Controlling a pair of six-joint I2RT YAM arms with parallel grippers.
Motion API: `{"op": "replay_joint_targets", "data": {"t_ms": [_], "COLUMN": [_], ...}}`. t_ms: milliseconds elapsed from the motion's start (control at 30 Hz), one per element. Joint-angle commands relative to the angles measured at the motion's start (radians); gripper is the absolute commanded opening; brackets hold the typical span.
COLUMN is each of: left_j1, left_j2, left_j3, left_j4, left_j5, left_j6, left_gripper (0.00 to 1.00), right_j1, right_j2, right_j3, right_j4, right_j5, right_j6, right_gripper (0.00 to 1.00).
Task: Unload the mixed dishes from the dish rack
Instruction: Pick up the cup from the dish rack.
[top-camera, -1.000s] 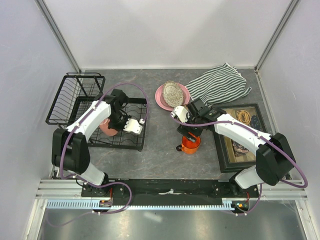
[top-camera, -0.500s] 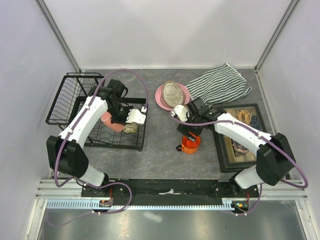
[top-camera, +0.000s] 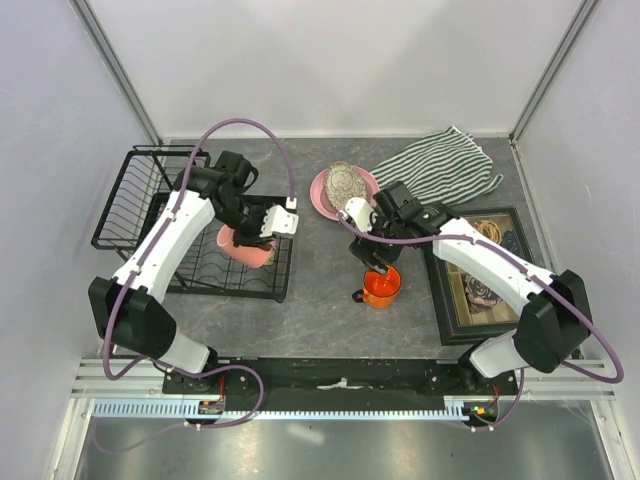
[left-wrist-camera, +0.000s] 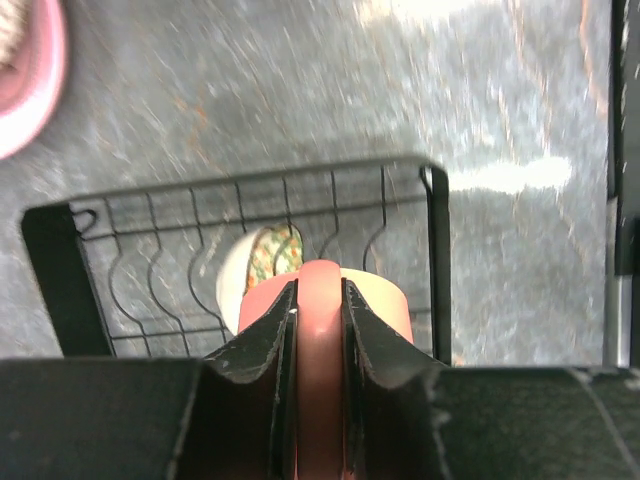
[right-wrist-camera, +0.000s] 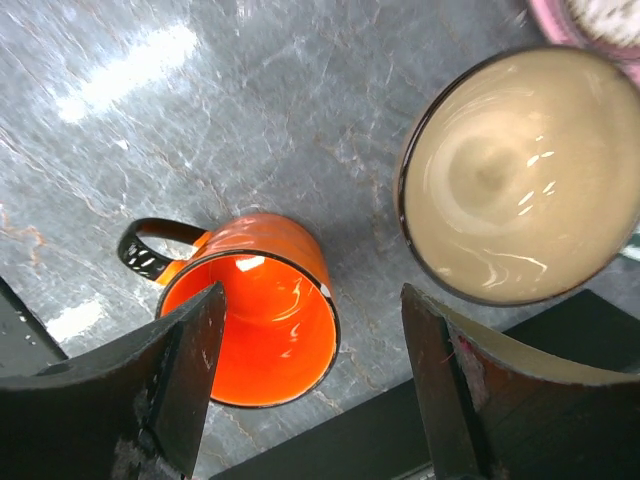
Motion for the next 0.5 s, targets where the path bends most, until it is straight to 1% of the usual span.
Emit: {"op": "replay_joint_targets", "data": {"t_ms": [0,133,200,333,467], "left_j1": [-0.003,-0.001,-0.001,-0.001,-0.003], "left_j2": [-0.076,-0.093,-0.102,-0.113,-0.131], "left_j3": [0.079,0.113,0.124,0.133,0.121], "left_j4": [0.043,0.105,0.134,0.203,0.331], "left_j5": [0.153,0.295,0.337,0.446,0.527], "left_j6": [-0.1,-0.197,-0.258,-0.364,-0.49], "left_gripper": [0.01,0.02,0.02,0.02,0.01], "right_j1": [-0.004,-0.003,-0.004,-0.01,-0.016], "right_j2": [-0.051,-0.054,-0.059,-0.079,-0.093], "right_j3": [0.096,0.152,0.176,0.211,0.25], "right_j4": [-0.02,-0.01,0.009,0.096,0.187], "right_j5": [-0.049,-0.083,-0.104,-0.133,-0.166], "right_j6": [0.01,0.028,0.054,0.11,0.175], "right_gripper": [0.79,0.79,0.78,0.78,0.77]}}
